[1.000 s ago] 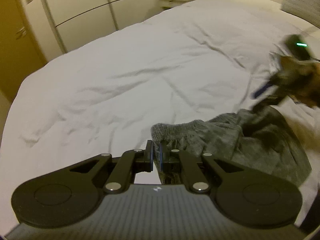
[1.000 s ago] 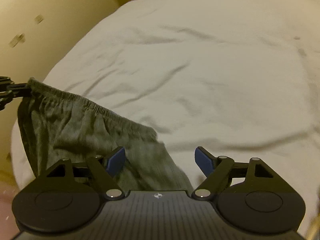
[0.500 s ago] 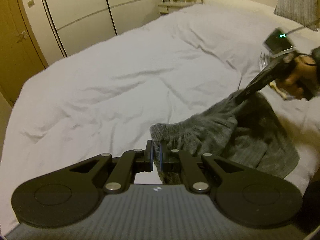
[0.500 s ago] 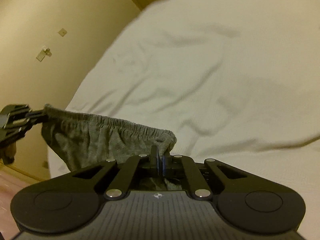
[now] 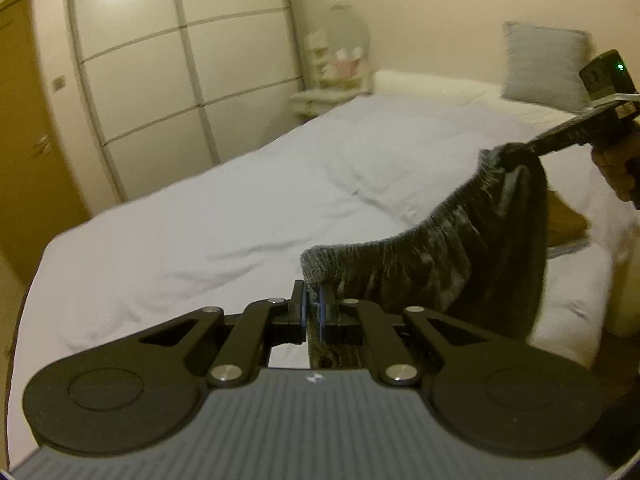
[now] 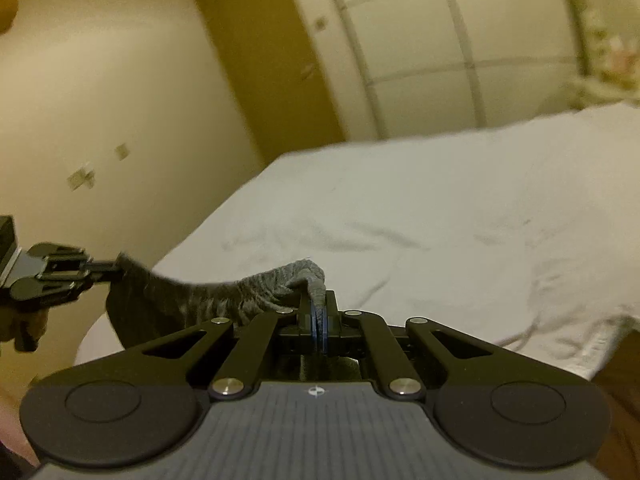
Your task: Fold clothes
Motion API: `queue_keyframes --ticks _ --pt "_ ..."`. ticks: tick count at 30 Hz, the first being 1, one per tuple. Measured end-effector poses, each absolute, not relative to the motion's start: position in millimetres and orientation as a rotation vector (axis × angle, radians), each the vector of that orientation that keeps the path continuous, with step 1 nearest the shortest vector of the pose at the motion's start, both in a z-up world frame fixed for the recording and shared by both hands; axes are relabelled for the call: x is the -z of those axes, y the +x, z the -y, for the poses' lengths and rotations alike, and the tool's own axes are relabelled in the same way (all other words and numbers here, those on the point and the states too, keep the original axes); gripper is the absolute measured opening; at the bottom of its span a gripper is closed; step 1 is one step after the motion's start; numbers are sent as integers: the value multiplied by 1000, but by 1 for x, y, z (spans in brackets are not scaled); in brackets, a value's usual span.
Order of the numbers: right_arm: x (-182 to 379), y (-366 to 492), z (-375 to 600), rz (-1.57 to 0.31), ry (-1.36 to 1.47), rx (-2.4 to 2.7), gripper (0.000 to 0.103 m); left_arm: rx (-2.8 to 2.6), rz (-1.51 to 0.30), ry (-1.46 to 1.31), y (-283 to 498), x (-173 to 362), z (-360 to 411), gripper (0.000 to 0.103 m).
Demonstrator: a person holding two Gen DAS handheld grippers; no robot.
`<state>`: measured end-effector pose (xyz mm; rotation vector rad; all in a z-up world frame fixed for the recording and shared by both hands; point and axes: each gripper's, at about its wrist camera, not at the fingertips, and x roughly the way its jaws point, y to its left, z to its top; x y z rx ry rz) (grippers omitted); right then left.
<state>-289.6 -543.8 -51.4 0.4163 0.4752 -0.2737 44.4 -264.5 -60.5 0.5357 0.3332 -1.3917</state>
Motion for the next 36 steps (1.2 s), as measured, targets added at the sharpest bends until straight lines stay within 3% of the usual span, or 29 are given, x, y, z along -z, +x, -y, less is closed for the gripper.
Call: queue_keyframes --ticks 9,12,17,22,30,34,36 --pt "-6 -360 386 -379 354 610 2 1571 -271 543 39 21 200 3" --pt "-36 -366 376 -378 293 637 1 1593 -255 535 43 -2 203 4" --pt "-3 -333 454 -461 319 570 1 1574 -321 561 59 -11 258 4" --pt "32 -299 533 -544 346 500 1 1447 -485 586 98 68 360 4" --pt "209 -195 657 -765 454 434 1 1239 -720 674 171 286 515 4" --pt "299 -143 720 -875 507 398 1 1196 -796 692 194 337 547 4" --pt "306 -138 723 -879 503 394 1 1186 -805 689 197 345 551 4"
